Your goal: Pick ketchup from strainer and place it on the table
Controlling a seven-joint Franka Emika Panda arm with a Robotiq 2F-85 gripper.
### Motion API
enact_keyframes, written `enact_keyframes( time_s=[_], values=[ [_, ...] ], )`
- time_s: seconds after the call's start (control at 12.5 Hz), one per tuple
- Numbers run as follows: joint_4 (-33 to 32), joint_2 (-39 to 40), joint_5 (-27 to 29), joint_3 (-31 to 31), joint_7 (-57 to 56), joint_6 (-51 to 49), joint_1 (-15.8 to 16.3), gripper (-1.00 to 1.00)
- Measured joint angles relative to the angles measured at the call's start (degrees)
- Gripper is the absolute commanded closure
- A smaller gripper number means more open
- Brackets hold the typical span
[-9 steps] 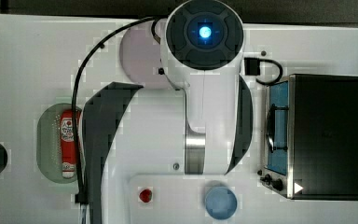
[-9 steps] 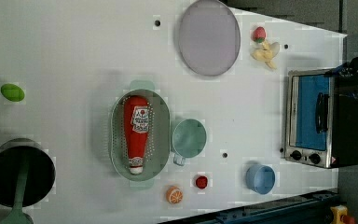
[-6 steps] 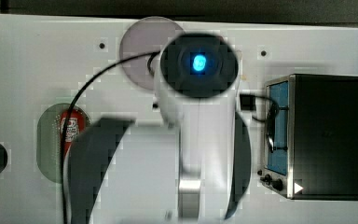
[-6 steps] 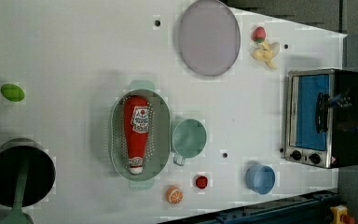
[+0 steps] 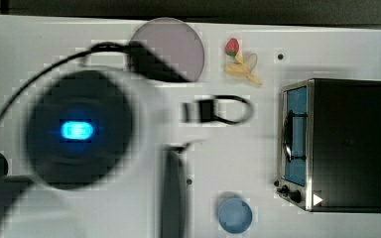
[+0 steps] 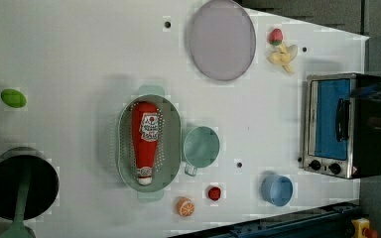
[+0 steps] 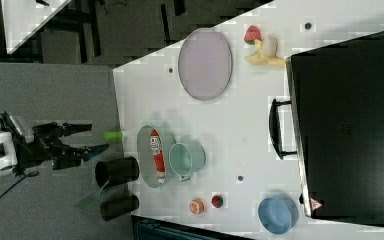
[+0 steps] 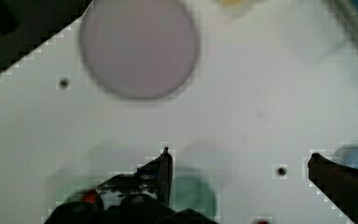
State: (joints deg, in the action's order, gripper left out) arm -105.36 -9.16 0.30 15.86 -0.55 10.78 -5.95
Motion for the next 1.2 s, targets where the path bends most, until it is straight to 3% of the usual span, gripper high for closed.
enact_keyframes(
  time_s=[0.4, 0.64, 0.96, 1.2],
  values=[
    [-0.28, 9.75, 0.19, 16.81, 0.71, 2.6, 2.48, -1.0],
    [-3.86, 14.3, 0.39, 24.12, 0.72, 8.34, 3.94, -1.0],
    [-10.91, 19.58, 0.05, 27.75, 0.8, 23.99, 6.63, -1.0],
    [-15.72, 23.92, -6.6, 27.31, 2.61, 35.88, 7.28, -1.0]
  ],
)
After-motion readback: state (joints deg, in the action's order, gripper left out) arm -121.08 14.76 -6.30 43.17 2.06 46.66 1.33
